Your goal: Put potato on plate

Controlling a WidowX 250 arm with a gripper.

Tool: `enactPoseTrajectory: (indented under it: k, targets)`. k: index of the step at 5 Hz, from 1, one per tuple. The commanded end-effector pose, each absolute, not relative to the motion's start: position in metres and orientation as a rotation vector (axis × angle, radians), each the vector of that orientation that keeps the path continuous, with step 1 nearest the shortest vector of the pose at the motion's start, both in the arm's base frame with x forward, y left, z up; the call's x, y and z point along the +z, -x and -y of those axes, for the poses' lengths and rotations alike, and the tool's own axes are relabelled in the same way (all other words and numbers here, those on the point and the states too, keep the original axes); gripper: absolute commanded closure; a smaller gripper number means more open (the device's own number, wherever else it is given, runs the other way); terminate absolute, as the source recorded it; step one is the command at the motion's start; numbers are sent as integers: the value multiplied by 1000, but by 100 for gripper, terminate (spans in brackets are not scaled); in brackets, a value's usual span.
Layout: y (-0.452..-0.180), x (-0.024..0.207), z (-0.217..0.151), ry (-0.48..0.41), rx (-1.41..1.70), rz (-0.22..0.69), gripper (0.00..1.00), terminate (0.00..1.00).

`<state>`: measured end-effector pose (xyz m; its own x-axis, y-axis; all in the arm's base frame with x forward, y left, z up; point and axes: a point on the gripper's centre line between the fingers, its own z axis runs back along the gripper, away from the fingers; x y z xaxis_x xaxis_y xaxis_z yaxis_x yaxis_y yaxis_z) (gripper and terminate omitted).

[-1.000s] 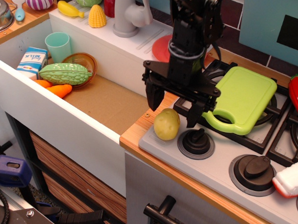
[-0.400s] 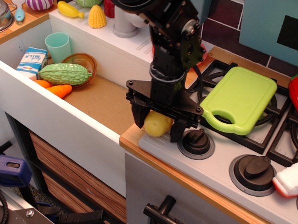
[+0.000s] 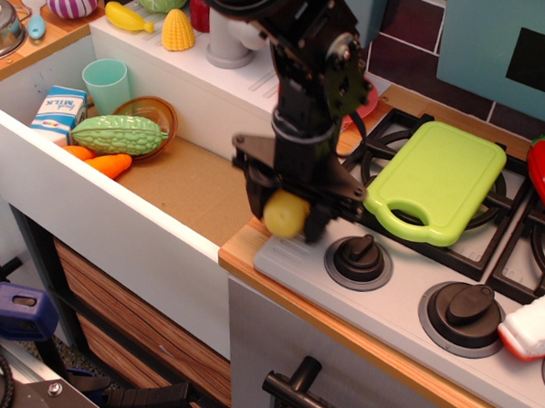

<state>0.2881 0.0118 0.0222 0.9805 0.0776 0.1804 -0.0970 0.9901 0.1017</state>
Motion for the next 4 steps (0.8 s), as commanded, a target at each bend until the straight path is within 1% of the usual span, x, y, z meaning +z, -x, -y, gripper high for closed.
enactPoseTrajectory:
  k: [1, 2, 3, 4]
  targets:
    - [-355, 46, -66, -281, -54, 343, 100, 0]
    - [-398, 45, -87, -231, -113, 369, 100, 0]
    - [-425, 39, -94, -203, -158, 384, 100, 0]
    - [-433, 38, -97, -191, -180, 406, 100, 0]
